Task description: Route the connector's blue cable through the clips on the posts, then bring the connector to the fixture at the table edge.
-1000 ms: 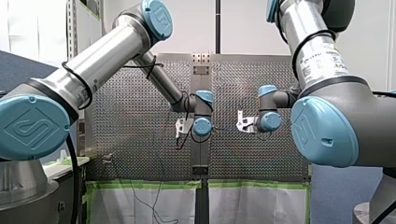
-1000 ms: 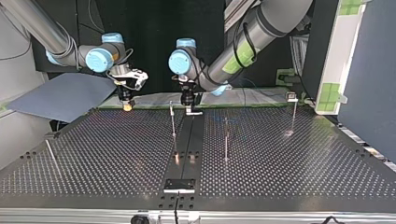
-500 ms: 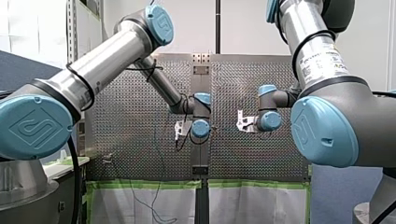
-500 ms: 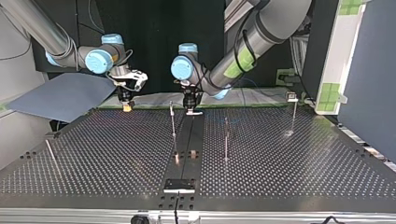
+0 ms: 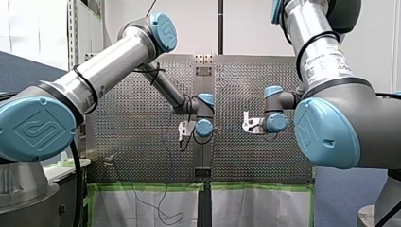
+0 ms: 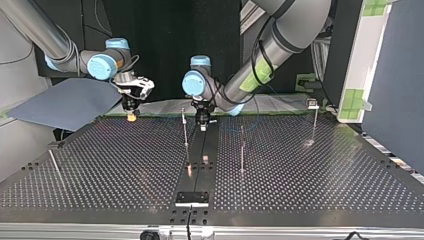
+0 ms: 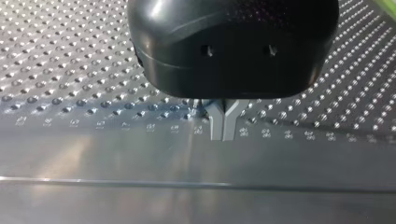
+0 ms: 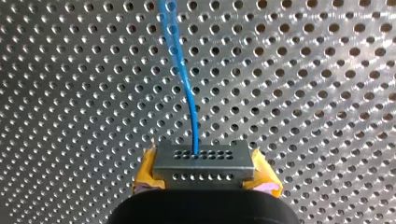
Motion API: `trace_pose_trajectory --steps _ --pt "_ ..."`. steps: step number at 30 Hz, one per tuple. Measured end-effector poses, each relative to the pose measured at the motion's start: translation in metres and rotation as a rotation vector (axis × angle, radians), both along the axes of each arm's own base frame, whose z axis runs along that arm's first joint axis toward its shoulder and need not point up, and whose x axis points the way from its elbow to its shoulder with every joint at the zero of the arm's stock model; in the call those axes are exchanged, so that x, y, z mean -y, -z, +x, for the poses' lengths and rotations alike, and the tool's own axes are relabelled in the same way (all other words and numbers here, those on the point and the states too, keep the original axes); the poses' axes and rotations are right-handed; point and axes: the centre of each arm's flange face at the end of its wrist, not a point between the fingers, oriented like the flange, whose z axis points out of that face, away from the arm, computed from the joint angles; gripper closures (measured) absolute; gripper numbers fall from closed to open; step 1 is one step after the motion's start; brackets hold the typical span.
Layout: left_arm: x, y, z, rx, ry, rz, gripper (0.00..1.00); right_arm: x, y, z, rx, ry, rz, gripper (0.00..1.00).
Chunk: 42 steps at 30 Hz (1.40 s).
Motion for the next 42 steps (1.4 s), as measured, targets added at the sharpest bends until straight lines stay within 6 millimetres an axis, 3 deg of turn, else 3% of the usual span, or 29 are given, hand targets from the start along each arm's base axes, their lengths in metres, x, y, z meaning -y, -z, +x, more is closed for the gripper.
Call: trace_pose_trajectory --steps 6,19,34,42 --pt "-0.006 -0.005 0.009 0.005 -0.014 -0.003 1.0 0.008 0.001 -0.002 0.003 0.0 -0.004 1.0" --pt "-0.017 -0.007 0.022 0.01 -0.027 -0.005 1.0 0.025 0.023 0.013 0.01 -0.058 -0.003 1.0" --pt "-0.01 -0.018 0.028 0.021 -0.021 -0.011 1.0 0.057 -0.004 0.025 0.03 -0.091 -0.053 1.0" --pt "-0.007 -0.007 0.032 -0.005 -0.035 0.01 1.0 0.063 -0.01 0.025 0.031 -0.094 -0.056 1.0"
